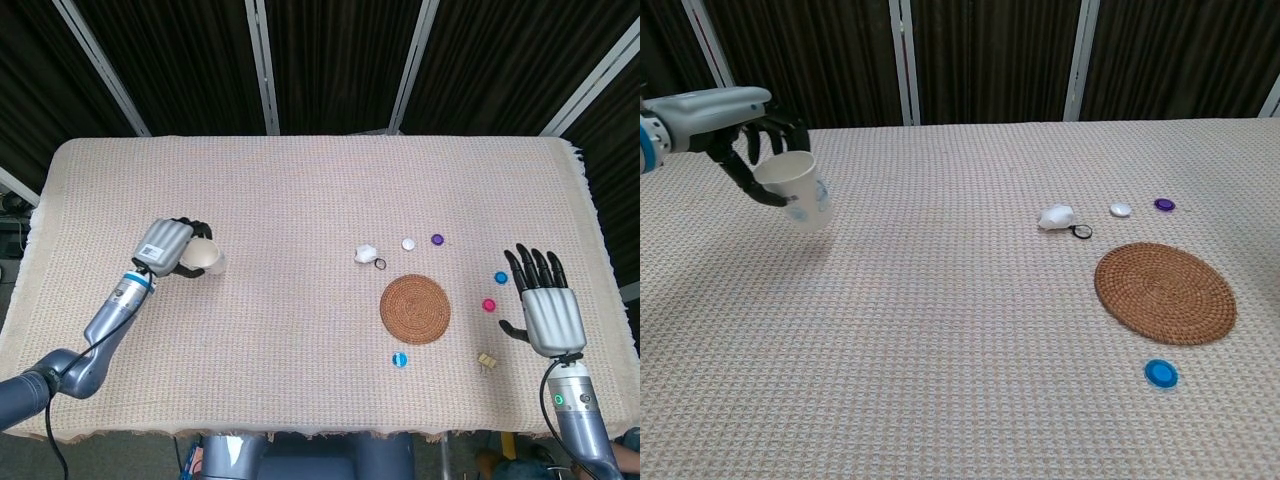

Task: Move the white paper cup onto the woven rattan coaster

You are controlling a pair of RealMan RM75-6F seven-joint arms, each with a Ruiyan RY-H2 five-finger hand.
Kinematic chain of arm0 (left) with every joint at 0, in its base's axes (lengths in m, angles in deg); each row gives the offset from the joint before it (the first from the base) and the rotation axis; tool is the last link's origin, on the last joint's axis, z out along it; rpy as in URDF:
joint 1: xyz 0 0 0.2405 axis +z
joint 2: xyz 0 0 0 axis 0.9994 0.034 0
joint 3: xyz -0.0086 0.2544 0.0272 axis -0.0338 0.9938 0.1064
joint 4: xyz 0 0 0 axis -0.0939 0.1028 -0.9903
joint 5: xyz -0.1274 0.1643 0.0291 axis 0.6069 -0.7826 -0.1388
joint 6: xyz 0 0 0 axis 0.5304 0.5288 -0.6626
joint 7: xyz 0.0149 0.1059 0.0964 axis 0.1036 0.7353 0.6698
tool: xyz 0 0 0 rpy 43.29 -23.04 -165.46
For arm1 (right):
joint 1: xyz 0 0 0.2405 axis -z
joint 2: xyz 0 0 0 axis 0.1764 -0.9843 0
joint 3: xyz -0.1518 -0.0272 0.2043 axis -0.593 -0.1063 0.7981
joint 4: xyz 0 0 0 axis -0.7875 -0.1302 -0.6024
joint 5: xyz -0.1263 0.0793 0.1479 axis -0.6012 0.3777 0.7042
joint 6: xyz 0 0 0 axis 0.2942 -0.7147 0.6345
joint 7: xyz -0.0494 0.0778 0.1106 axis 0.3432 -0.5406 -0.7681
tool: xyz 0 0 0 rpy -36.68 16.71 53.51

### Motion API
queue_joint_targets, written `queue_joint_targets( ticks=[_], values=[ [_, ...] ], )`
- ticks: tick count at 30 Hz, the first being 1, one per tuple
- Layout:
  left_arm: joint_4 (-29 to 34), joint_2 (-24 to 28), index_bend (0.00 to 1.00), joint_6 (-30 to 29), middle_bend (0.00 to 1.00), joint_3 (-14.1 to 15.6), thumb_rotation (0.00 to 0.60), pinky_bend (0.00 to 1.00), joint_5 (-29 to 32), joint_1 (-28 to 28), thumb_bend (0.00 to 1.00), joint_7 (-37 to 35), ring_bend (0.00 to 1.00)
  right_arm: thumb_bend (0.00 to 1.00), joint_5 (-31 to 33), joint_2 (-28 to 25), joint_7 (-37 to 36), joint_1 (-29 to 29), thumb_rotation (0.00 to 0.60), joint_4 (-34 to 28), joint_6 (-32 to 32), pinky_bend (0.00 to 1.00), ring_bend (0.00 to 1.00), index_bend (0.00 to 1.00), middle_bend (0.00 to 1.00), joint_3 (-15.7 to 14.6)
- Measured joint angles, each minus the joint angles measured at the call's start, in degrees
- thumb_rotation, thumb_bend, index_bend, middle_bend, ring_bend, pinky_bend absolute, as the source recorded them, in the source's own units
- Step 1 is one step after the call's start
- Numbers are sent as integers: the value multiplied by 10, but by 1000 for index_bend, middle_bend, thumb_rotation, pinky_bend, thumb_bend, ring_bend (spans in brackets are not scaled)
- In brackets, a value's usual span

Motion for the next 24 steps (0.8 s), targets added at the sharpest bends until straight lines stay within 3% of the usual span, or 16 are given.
queue_joint_targets(
  ticks=[9, 17, 19, 22, 24],
  values=[
    [61, -57, 422, 33, 439, -14, 600, 474, 23, -76, 40, 128, 384, 0, 7, 0, -2, 0, 600, 6, 1, 0, 0, 0, 0, 2],
    [80, -97, 403, 48, 423, 3, 600, 468, 55, -108, 26, 216, 373, 0, 14, 0, -5, -2, 600, 12, 5, 0, 0, 0, 0, 5],
    [79, -105, 334, 45, 347, 12, 600, 442, 62, -110, 10, 233, 318, 0, 14, -1, -5, -2, 600, 12, 5, 0, 0, 0, 0, 5],
    [78, -109, 83, 43, 93, 19, 600, 281, 69, -109, 0, 233, 103, 0, 14, 0, -6, -3, 600, 13, 5, 0, 0, 0, 0, 5],
    [77, -107, 2, 42, 7, 25, 600, 190, 68, -107, 0, 226, 12, 0, 14, 0, -6, -3, 600, 12, 5, 0, 0, 0, 0, 5]
  ],
)
